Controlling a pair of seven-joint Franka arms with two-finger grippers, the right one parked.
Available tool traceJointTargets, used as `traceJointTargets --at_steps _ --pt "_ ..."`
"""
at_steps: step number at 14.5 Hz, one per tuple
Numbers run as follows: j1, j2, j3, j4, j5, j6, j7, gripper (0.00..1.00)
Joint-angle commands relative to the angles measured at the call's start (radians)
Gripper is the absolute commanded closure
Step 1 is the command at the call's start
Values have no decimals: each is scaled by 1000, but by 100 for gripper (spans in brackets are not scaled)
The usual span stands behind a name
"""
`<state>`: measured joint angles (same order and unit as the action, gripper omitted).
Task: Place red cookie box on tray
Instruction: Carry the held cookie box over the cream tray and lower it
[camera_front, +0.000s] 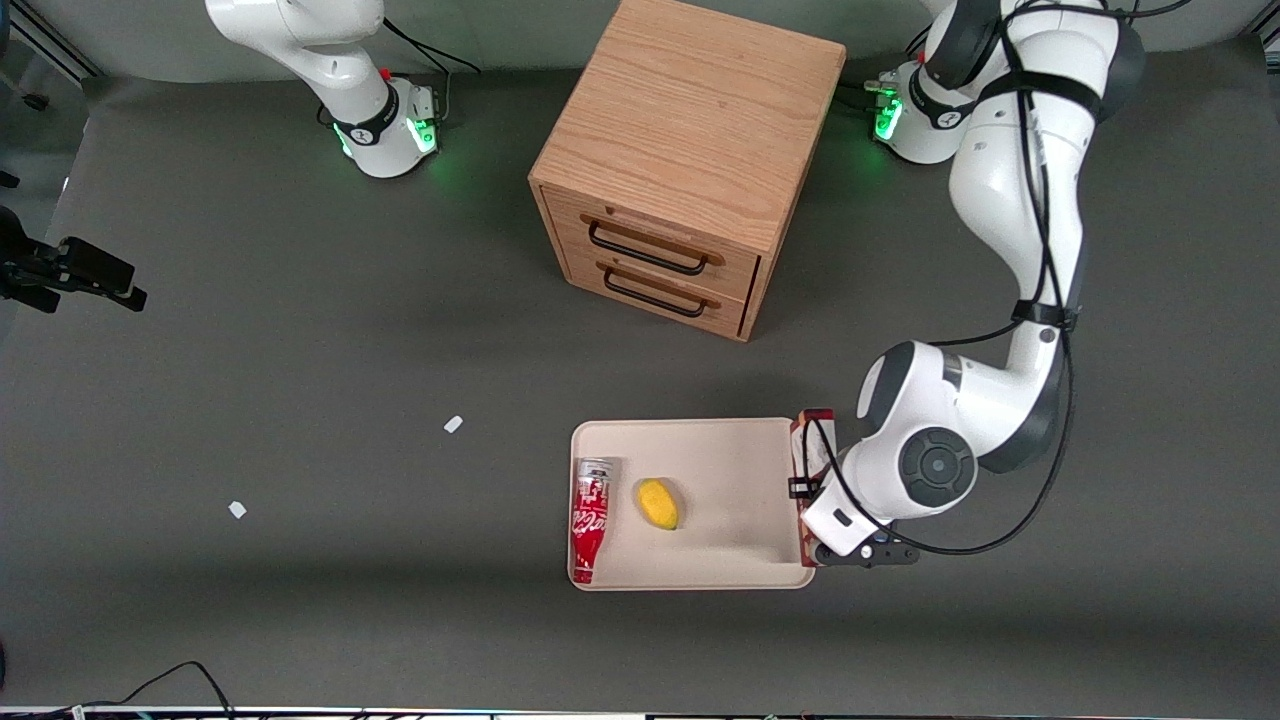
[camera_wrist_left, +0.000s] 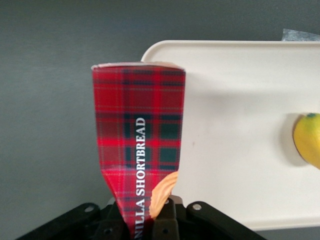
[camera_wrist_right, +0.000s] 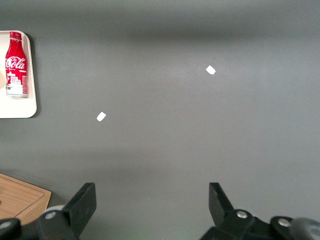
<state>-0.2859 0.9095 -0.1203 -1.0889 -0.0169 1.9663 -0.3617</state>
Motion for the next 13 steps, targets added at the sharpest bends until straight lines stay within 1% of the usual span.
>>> traceJointTargets --at_steps 1,5,6,7,11,13 --pt "-36 44 14 47 -11 25 -34 100" --pt "-56 58 19 27 -8 48 -49 100" --pt "-56 58 19 21 -8 65 -49 69" --pt "-58 55 21 6 1 81 -48 1" --pt "-56 34 22 -3 -2 94 -49 0" --pt "-43 -18 22 -51 -11 97 -52 0"
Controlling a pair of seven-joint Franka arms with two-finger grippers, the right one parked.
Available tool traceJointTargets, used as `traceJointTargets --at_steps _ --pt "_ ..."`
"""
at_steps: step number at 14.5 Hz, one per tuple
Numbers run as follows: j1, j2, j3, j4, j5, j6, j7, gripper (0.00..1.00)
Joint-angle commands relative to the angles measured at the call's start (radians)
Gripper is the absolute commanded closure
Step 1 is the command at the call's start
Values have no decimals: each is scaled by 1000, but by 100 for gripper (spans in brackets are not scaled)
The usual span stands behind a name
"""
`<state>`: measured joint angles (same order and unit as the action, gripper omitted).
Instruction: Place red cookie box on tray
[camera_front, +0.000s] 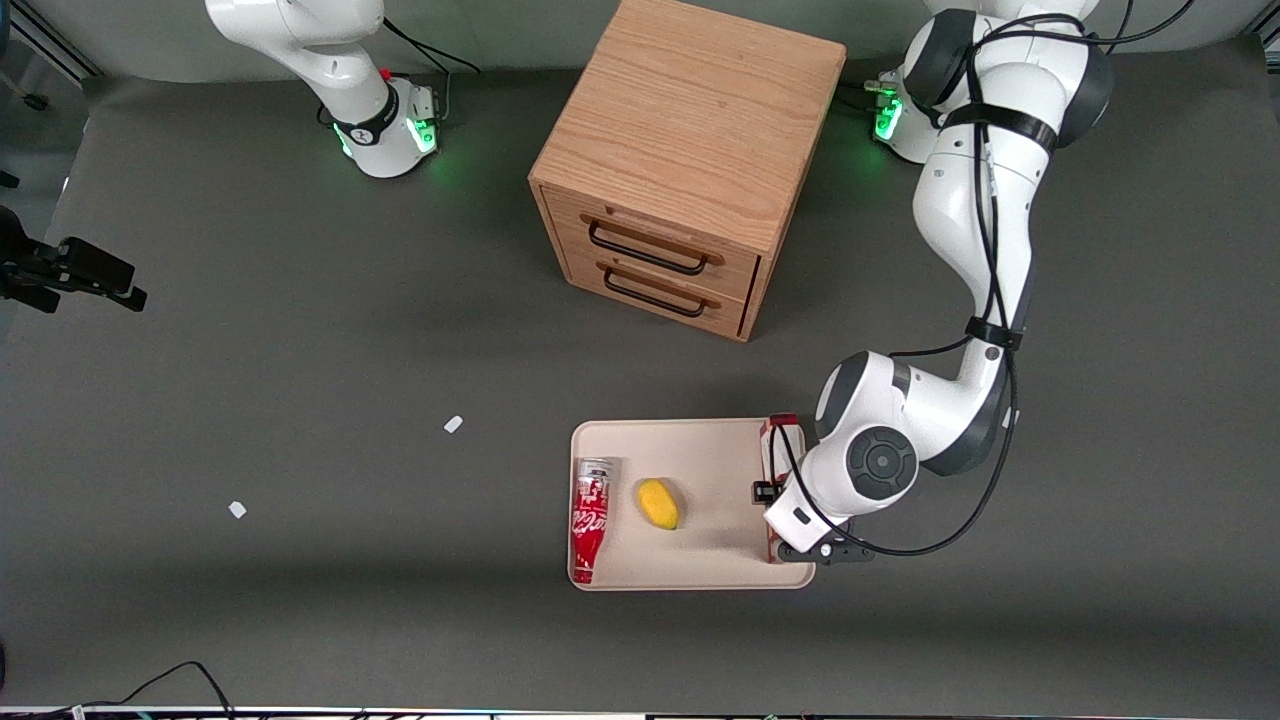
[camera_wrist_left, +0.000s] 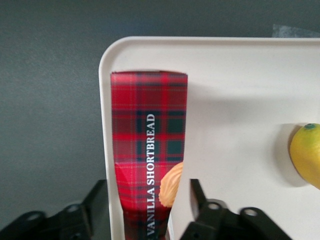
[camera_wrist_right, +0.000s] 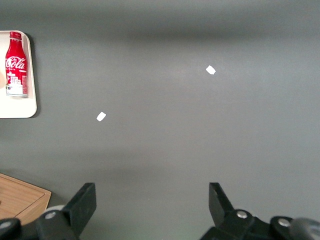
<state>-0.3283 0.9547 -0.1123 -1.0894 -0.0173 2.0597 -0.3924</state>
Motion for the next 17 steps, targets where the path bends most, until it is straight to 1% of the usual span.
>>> traceJointTargets --at_steps 1,3,5,7,8,11,12,14,15,17 --pt "9 -104 13 -76 -13 -1 -22 0" --pt "35 -190 10 -108 -13 -36 -20 0" --pt "83 -327 10 -206 -42 -87 -14 0" --pt "150 -452 10 -274 -49 -175 3 0" --pt "184 -509 10 -286 -43 -237 29 0" --pt "271 -651 17 -338 -35 -401 194 0" --pt "297 -713 17 -375 -33 -429 226 0" --pt "354 -868 17 -487 -4 -428 256 0" --pt "377 -922 17 -521 -1 -432 274 0" --pt "408 -990 17 -541 2 -457 329 0"
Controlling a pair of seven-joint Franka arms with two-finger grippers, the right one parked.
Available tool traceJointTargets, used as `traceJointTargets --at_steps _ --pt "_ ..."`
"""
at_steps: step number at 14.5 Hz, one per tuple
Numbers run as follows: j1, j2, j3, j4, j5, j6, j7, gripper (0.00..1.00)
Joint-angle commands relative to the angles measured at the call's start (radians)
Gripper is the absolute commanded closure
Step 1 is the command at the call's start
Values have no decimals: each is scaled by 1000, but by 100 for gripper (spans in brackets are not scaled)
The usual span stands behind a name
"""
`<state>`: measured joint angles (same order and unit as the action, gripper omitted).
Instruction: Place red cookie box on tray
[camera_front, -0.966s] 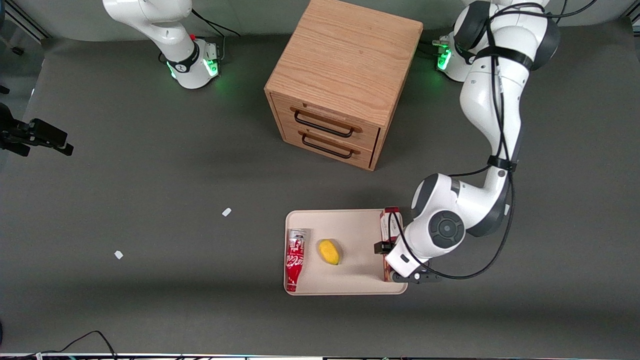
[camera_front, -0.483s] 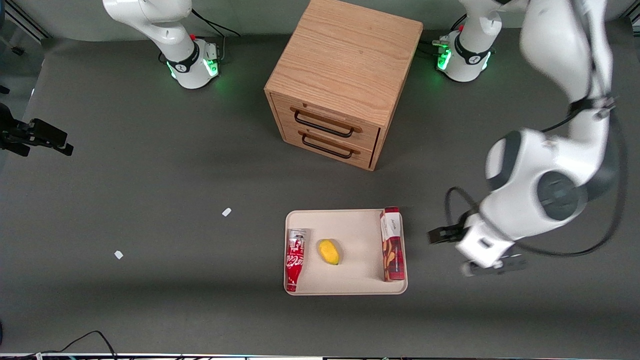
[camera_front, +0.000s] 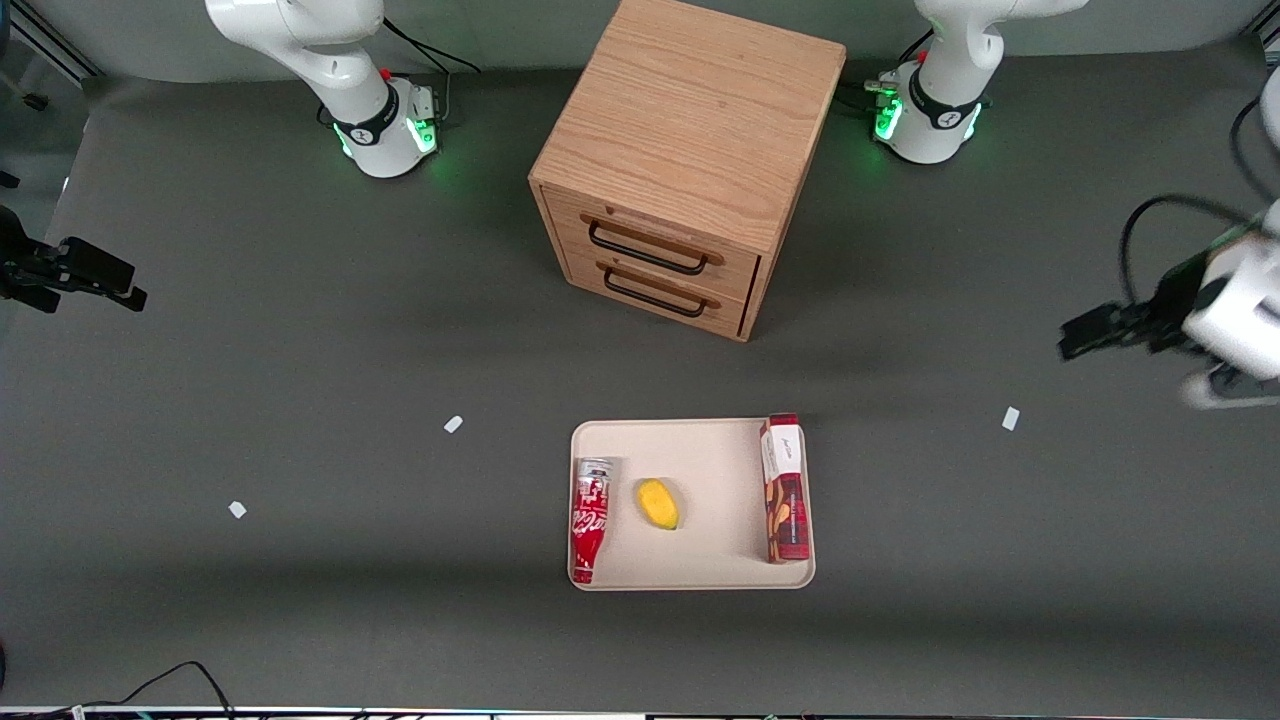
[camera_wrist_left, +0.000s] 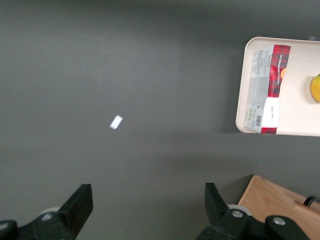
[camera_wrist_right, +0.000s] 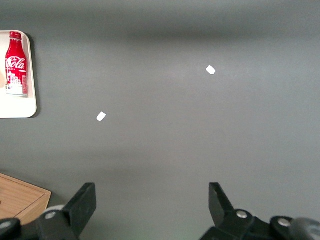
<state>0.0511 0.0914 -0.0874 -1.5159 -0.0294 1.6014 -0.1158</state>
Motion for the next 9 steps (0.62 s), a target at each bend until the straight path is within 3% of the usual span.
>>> traceJointTargets --at_steps 1,9 --pt "42 -151 -8 -121 17 -12 79 0" --pt "73 -214 -12 -127 22 -90 145 0"
